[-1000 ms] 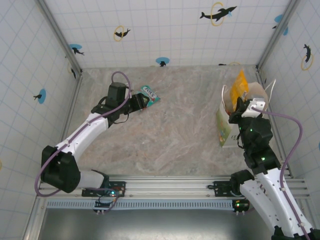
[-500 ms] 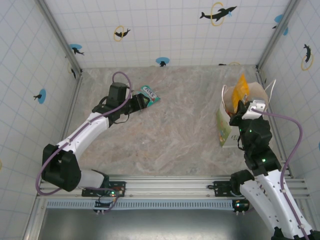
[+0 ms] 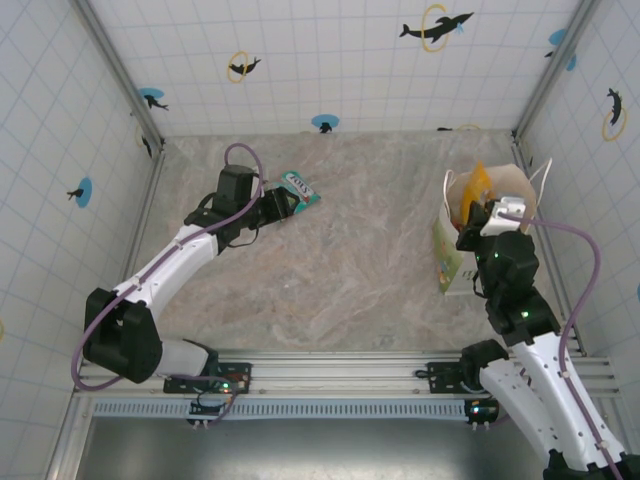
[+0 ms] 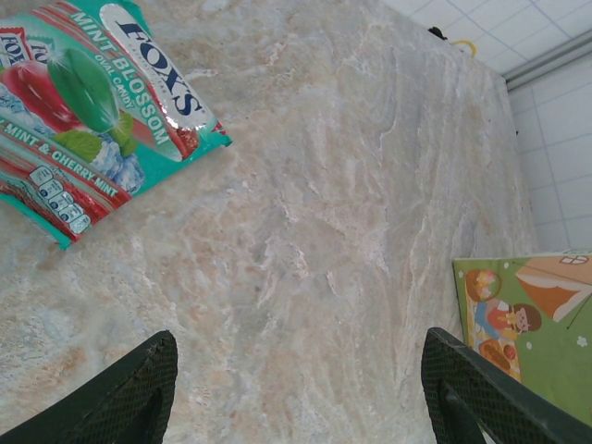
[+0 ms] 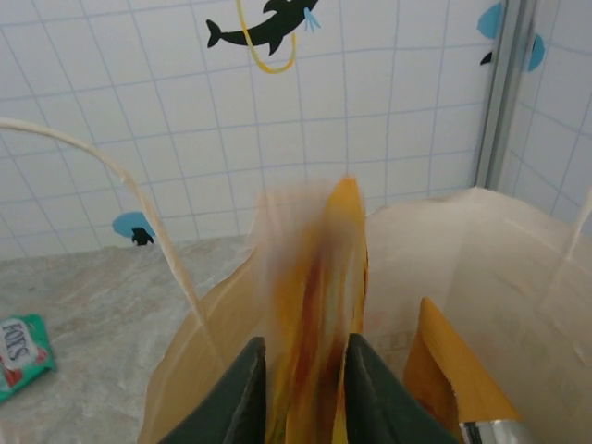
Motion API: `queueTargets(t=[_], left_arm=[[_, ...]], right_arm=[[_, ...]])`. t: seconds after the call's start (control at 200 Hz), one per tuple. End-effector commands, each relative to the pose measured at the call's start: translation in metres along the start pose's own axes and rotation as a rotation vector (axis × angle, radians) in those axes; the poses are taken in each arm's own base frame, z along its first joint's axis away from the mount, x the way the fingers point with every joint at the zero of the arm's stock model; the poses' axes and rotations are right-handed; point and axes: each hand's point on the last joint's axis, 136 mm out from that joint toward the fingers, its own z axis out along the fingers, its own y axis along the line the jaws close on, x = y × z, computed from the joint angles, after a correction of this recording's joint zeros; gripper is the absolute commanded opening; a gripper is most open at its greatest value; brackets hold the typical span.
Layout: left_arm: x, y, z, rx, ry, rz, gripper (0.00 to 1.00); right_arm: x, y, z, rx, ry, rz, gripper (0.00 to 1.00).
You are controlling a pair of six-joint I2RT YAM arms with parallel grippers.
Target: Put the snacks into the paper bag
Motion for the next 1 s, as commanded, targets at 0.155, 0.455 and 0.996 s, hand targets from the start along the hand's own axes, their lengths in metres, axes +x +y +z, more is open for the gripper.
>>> queueTargets(t=[0.155, 0.455, 0.996], left_arm=[[-0.008, -0.003, 0.006, -0.002, -0.003, 0.019, 0.7], [-0.02, 0.025, 0.016, 0.044, 0.016, -0.081, 0.68], [-0.019, 0.15, 0.057, 0.03, 0.052, -0.427, 0.61]], right_arm=[[-0.055, -0.002, -0.019, 0.003, -0.091, 0.005, 0.39], [-0.084, 0.061, -0.018, -0.318, -0.039, -0.025, 0.44], [-0.064, 0.204, -0.001, -0.759, 0.069, -0.091, 0.46]])
